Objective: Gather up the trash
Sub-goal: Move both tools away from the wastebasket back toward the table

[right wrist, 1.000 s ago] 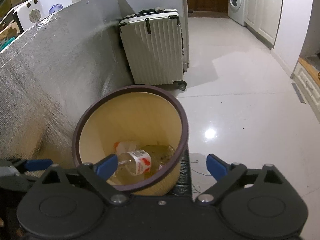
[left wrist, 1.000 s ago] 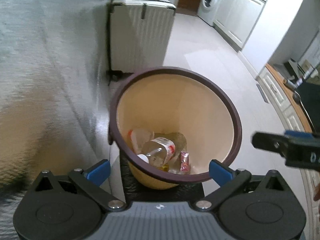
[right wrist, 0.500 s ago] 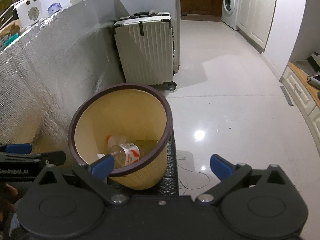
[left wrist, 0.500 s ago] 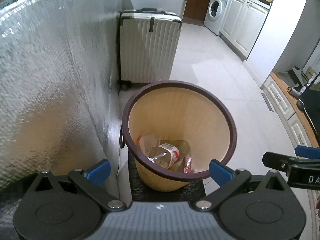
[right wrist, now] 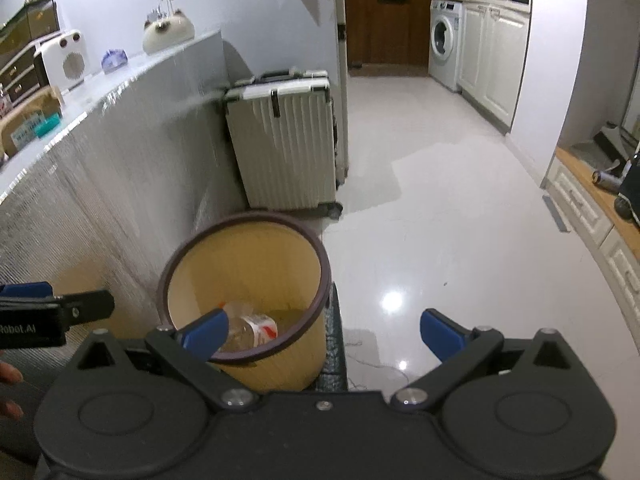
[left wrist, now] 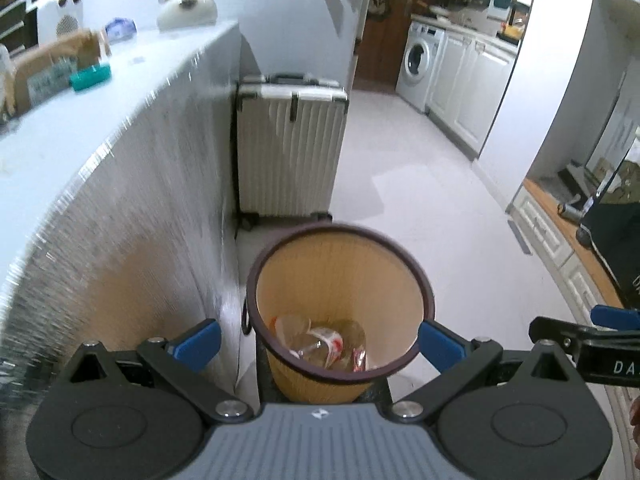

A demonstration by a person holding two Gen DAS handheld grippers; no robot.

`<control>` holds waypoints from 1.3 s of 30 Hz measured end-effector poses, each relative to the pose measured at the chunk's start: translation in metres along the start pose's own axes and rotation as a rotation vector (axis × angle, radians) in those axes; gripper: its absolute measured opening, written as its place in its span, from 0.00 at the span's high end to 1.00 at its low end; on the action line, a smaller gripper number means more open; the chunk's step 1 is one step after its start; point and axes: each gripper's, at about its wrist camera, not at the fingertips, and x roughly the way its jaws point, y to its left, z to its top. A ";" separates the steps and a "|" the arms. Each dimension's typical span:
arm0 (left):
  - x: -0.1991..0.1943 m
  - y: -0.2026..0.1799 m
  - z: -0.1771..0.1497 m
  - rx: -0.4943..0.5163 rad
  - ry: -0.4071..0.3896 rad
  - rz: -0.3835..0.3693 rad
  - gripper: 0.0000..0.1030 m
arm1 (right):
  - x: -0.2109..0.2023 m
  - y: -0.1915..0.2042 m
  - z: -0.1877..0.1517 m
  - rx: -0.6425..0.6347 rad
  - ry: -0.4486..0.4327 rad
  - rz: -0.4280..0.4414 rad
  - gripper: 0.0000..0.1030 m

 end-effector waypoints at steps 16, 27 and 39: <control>-0.091 0.001 0.020 0.026 -0.213 -0.014 0.00 | -0.077 0.019 0.029 -0.024 -0.190 0.006 0.00; -0.154 0.052 0.036 -0.033 -0.386 0.060 0.00 | -0.093 0.053 0.051 -0.024 -0.277 0.067 0.00; -0.200 0.145 0.065 -0.052 -0.510 0.221 0.00 | -0.088 0.118 0.074 -0.067 -0.329 0.148 0.00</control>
